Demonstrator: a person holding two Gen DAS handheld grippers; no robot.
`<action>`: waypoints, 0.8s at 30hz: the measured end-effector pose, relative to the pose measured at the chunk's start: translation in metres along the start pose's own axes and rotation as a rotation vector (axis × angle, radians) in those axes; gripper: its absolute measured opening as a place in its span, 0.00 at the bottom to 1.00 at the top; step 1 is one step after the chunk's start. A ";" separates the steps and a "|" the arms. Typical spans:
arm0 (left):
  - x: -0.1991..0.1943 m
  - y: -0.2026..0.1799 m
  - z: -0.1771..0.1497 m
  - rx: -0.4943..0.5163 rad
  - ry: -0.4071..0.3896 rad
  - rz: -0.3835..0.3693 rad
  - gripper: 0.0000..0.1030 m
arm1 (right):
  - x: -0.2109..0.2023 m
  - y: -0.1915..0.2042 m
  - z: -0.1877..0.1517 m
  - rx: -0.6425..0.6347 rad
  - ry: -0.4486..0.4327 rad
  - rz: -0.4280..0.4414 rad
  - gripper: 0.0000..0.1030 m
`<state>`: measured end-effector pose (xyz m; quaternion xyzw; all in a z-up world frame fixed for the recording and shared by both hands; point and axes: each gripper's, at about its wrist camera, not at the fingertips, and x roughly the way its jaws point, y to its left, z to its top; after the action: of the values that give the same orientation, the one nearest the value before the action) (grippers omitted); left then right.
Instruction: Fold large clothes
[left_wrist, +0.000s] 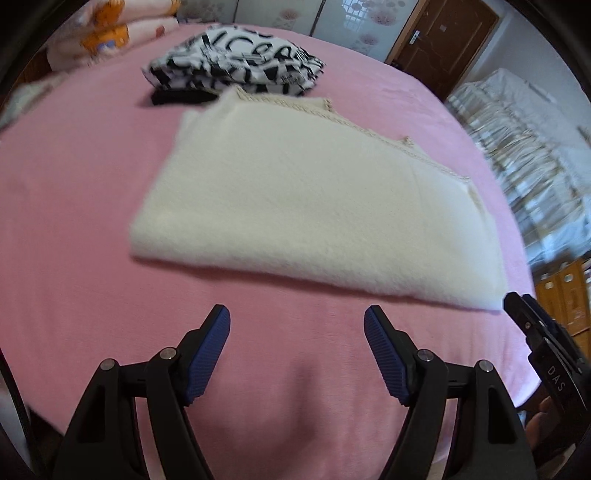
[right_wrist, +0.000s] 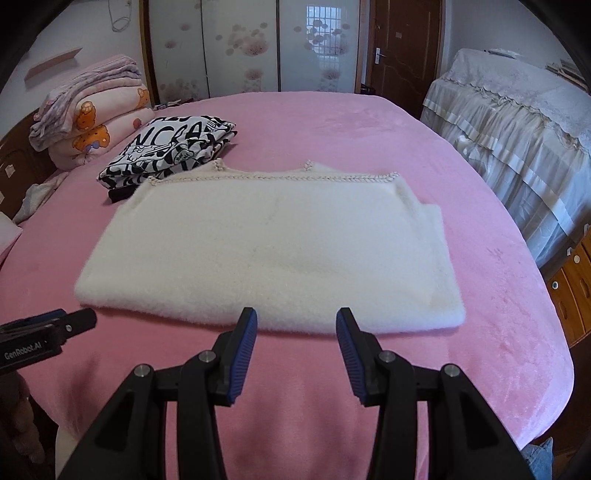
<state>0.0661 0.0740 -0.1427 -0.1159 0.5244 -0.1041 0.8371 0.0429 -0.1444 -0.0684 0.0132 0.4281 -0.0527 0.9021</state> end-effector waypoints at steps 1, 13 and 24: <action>0.010 0.004 -0.002 -0.024 0.010 -0.036 0.71 | 0.001 0.003 0.000 0.003 -0.006 0.011 0.43; 0.091 0.037 0.022 -0.162 -0.137 -0.157 0.72 | 0.052 0.008 0.010 0.021 0.021 0.057 0.43; 0.115 0.054 0.082 -0.296 -0.229 -0.118 0.65 | 0.090 0.020 0.027 0.014 0.039 0.063 0.43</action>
<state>0.1926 0.0987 -0.2227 -0.2794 0.4277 -0.0605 0.8575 0.1218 -0.1343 -0.1214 0.0342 0.4447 -0.0271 0.8946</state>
